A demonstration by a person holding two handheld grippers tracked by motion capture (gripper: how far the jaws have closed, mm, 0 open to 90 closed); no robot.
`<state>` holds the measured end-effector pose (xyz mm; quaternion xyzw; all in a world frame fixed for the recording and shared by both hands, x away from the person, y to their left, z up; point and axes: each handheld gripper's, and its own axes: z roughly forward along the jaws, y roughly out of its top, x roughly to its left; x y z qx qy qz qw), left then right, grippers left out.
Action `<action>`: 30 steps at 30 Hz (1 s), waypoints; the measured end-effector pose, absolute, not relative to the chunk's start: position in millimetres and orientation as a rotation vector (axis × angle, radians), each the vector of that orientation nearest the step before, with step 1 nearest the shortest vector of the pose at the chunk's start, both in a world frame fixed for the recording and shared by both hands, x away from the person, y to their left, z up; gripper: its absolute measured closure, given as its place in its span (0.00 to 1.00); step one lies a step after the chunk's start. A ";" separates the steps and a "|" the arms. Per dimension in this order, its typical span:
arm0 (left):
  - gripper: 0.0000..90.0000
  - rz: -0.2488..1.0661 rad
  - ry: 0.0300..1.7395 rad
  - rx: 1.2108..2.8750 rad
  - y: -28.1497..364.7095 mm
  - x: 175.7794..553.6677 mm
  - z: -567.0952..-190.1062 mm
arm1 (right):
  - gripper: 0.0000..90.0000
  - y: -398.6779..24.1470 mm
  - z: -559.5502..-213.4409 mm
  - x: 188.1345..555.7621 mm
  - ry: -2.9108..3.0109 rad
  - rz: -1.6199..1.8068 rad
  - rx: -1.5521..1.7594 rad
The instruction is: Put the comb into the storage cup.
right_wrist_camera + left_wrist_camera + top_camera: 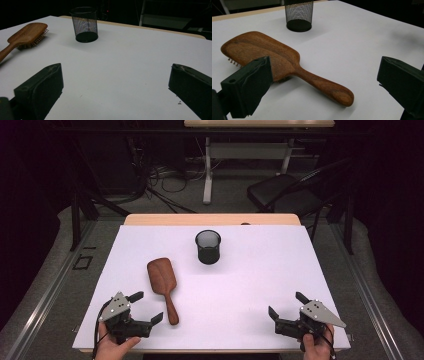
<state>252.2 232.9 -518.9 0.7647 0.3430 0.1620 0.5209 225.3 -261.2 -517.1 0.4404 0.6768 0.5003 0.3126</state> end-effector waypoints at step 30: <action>0.20 0.417 0.930 1.861 188.2 272.9 -480.3 | 0.00 -258.4 -520.0 229.8 1.802 1.326 1.182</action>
